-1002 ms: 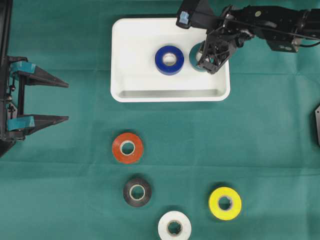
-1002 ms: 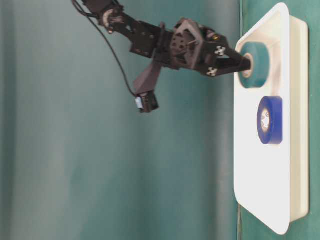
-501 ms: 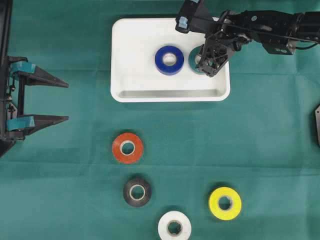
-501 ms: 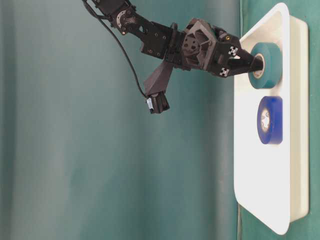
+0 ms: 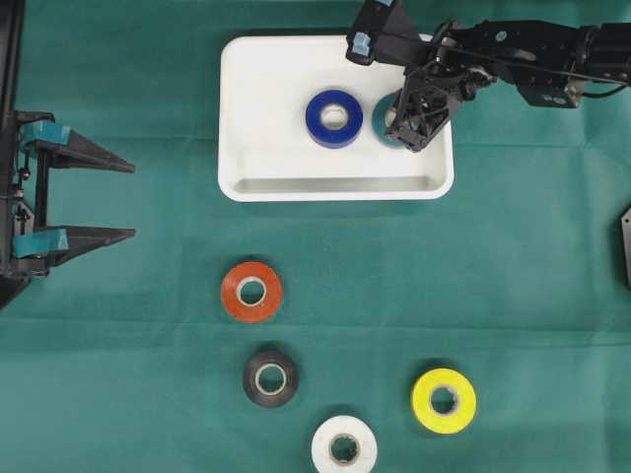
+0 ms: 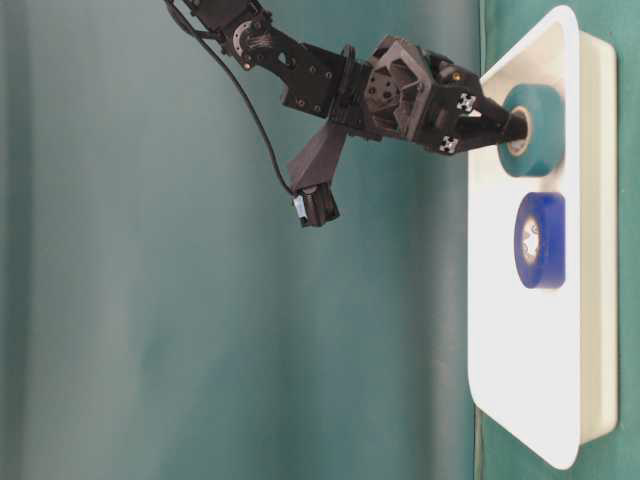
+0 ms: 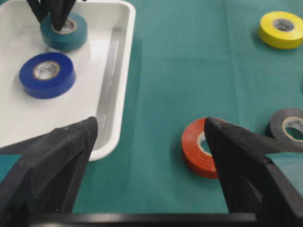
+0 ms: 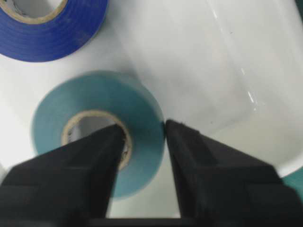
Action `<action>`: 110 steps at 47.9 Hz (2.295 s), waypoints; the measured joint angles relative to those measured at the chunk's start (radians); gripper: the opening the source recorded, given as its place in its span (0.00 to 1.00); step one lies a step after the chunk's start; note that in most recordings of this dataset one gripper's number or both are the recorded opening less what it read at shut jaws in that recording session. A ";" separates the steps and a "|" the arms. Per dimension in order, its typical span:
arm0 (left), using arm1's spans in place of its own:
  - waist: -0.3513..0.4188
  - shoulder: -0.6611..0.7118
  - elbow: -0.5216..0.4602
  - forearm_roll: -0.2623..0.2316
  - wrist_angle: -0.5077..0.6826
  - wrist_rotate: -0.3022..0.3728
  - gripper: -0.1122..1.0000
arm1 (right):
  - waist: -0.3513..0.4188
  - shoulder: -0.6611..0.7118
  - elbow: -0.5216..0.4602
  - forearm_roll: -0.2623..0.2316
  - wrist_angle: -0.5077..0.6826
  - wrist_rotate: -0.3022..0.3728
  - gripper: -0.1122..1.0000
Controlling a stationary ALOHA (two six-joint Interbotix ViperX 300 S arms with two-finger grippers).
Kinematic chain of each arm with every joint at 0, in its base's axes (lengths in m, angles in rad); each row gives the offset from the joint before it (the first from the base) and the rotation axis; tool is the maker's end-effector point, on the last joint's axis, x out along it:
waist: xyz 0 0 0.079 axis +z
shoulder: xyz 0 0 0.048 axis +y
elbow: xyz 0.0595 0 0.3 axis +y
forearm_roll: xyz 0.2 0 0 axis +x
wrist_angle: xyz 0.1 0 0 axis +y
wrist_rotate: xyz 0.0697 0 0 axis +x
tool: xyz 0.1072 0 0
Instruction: Pick up the tape from a random location and place it into the white case.
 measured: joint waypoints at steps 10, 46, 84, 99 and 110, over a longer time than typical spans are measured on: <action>0.000 0.000 0.000 0.000 0.000 0.000 0.96 | -0.002 0.000 0.000 -0.008 0.000 0.000 0.90; 0.000 0.000 0.000 0.000 0.000 0.000 0.96 | 0.000 -0.282 -0.011 -0.025 0.150 -0.008 0.86; 0.000 0.000 0.000 0.002 0.000 0.000 0.96 | 0.390 -0.282 -0.012 -0.023 0.097 0.000 0.86; 0.000 0.000 0.000 0.000 0.002 0.000 0.96 | 0.394 -0.350 0.015 -0.023 0.092 0.000 0.86; 0.000 -0.003 0.000 0.000 0.002 0.000 0.96 | 0.396 -0.471 0.103 -0.025 0.075 0.000 0.86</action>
